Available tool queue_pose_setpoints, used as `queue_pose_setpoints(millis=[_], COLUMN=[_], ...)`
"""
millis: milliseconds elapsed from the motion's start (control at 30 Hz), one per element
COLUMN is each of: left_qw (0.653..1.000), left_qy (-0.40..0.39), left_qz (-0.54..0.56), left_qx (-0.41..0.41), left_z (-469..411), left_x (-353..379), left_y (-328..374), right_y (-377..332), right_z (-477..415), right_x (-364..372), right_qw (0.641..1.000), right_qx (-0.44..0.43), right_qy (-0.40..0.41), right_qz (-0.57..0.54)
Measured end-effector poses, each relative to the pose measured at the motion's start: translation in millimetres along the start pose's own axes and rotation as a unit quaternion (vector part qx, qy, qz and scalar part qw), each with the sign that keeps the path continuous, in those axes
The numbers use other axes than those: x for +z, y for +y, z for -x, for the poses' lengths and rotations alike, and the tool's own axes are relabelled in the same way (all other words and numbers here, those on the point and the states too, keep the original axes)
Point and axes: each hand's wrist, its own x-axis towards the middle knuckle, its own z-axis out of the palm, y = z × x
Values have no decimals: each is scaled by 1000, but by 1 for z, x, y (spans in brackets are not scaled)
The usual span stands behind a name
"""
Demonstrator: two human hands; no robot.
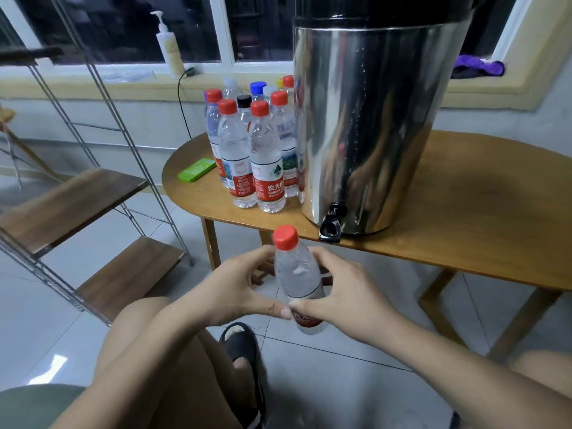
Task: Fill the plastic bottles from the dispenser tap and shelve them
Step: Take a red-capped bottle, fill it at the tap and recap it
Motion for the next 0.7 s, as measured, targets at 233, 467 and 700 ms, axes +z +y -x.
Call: queue_pose_setpoints(millis=[233,467,700], left_qw=[997,971,962], left_qy=[52,222,238], left_qz=[26,78,133], left_qx=[-50,-33,7], left_z=[37,17,-47], left_x=[-38,-97,-174], left_y=[-9,-20,-85], right_y=[-68,-126,-143], right_z=[-28,-114,-212], right_x=[35,52,89], right_qw=[997,989,968], right_qx=[-64,-76,-78], right_qy=[8,95,238], right_qz=[-29,-85,-13])
